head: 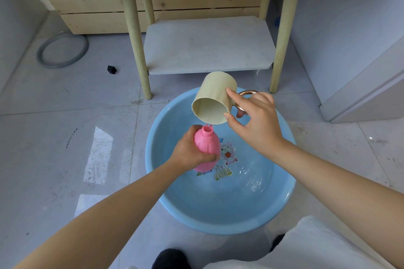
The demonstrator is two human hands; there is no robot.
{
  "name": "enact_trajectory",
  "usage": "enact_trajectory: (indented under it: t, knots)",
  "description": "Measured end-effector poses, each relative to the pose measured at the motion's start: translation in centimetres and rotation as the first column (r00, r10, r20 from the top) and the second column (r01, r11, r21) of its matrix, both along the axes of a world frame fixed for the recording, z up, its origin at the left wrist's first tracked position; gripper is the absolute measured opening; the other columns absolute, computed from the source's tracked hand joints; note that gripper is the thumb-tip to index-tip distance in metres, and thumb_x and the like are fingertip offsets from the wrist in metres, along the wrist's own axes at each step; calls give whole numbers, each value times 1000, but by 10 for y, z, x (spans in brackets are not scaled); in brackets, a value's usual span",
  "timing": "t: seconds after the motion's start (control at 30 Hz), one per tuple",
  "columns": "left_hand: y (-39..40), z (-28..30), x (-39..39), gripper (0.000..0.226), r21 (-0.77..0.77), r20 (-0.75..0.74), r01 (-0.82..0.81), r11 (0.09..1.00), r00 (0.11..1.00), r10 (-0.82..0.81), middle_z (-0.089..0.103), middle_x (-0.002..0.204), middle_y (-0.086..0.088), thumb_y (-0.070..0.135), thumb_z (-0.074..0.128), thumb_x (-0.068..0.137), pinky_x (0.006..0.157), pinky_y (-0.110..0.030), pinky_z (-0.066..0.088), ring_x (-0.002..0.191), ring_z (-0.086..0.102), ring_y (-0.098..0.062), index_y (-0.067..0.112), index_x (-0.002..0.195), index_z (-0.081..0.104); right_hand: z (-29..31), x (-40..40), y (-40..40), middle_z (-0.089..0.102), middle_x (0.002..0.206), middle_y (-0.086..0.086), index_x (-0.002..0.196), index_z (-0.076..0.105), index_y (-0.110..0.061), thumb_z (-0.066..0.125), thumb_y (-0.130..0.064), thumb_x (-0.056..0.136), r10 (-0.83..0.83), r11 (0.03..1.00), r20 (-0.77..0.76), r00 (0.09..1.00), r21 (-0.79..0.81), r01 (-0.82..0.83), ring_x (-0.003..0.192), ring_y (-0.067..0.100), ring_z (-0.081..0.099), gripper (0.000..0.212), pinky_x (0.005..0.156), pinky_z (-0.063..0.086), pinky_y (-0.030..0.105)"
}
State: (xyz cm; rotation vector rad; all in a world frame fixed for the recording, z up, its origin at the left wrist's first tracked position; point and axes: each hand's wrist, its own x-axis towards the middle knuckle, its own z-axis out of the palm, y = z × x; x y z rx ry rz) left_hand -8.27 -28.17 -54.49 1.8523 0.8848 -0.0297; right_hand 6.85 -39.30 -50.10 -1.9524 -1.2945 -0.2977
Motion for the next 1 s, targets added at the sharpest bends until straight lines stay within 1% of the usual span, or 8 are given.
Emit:
enact_trajectory:
  t: [0.07,0.17,0.3,0.47,0.6,0.8,1.0]
  knots:
    - [0,0,0,72,0,-4,0,1000,1000,0,54,102,11,28,86,61,69,-25,46,94,55,-17,36,115,40,-1,0,0,56,61,-3,121,63,-12,60,-33,82,4,1000,10,1000,4,-4,76,13,47,45,88,34,29]
    - [0,1,0,71,1,-3,0,1000,1000,0,53,102,12,28,86,62,66,-23,46,93,55,-15,37,114,40,-1,0,0,56,61,-3,121,64,-11,60,-32,82,8,1000,36,999,9,-8,76,14,47,44,89,34,30]
    - [0,1,-1,72,-4,-1,-5,1000,1000,5,54,105,9,27,86,62,68,-24,46,94,56,-16,35,118,41,-1,1,1,55,60,-3,121,63,-10,60,-31,82,17,1000,76,997,11,-18,76,13,44,44,89,34,30]
    - [0,1,0,74,0,0,-3,1000,1000,3,55,106,8,27,86,62,69,-24,46,94,55,-16,31,122,42,0,1,1,55,61,-3,121,64,-10,60,-29,83,24,999,112,993,18,-26,76,14,45,43,90,34,31]
    - [0,-1,0,73,-3,-4,-6,1000,1000,6,55,105,9,27,86,62,67,-23,46,94,56,-16,34,119,42,1,0,2,55,62,-3,121,64,-10,60,-28,83,38,999,147,988,14,-41,76,14,45,42,91,34,32]
    - [0,-2,0,73,-5,0,-7,1000,1000,7,55,106,9,27,86,62,72,-27,46,96,56,-17,33,120,42,3,-1,1,55,61,-2,121,63,-9,61,-27,83,50,999,184,982,7,-53,74,13,43,42,91,33,31]
    - [1,-3,-1,72,-2,4,-12,1000,1000,12,55,106,10,28,87,61,73,-27,47,96,56,-17,36,116,41,4,-1,1,54,62,-2,121,64,-9,62,-26,83,53,999,219,974,0,-54,75,14,42,42,92,33,32]
